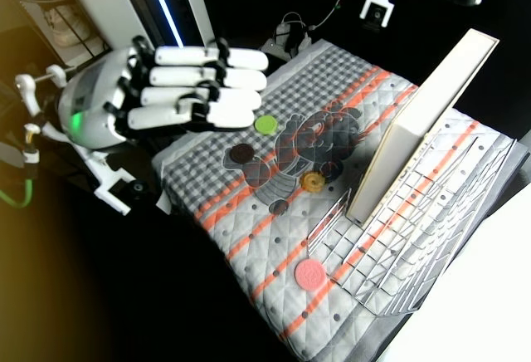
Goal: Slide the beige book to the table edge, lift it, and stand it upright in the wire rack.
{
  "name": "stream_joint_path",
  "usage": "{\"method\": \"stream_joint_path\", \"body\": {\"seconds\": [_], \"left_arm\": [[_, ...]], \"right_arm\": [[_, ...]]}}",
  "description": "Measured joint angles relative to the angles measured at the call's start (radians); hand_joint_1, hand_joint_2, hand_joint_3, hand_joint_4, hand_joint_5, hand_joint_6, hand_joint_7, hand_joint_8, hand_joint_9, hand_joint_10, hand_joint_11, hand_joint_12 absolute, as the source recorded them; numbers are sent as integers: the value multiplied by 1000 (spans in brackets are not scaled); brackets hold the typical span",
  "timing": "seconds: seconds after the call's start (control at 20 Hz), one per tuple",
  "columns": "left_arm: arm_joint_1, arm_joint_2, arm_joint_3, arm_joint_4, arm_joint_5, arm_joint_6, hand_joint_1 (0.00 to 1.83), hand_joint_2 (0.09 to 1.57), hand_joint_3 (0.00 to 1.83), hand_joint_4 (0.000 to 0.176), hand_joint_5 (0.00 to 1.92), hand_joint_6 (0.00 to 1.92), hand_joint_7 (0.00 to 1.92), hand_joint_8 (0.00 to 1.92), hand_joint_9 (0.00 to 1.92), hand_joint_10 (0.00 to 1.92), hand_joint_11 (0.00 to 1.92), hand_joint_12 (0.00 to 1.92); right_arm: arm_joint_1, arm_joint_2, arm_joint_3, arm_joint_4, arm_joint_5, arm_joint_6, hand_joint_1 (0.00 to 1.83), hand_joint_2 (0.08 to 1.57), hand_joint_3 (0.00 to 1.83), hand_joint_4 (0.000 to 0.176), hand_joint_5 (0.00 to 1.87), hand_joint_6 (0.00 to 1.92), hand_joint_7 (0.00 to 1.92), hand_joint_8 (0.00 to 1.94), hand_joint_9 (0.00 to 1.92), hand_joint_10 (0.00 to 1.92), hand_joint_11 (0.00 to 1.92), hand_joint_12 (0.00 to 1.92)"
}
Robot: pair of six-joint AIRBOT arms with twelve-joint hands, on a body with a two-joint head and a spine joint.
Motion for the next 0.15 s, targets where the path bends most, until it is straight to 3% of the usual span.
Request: {"method": "stream_joint_path", "body": {"seconds": [0.05, 0.1, 0.15], "left_arm": [[16, 15, -3, 9, -18, -5, 392, 1327, 18, 0, 0, 0, 0, 0, 0, 0, 0, 0], [27, 22, -3, 11, -29, -11, 252, 1369, 28, 0, 0, 0, 0, 0, 0, 0, 0, 0], [29, 23, -3, 5, -32, -17, 248, 1379, 19, 0, 0, 0, 0, 0, 0, 0, 0, 0]], "right_arm": [[-2, -3, 0, 3, 11, 0, 408, 1385, 0, 13, 206, 0, 241, 0, 251, 2, 203, 114], [-3, -6, 0, 10, 19, 0, 514, 1367, 0, 5, 217, 4, 270, 8, 290, 13, 241, 116], [-3, -12, 0, 17, 27, 0, 568, 1355, 0, 0, 200, 2, 269, 5, 293, 10, 242, 107]]}}
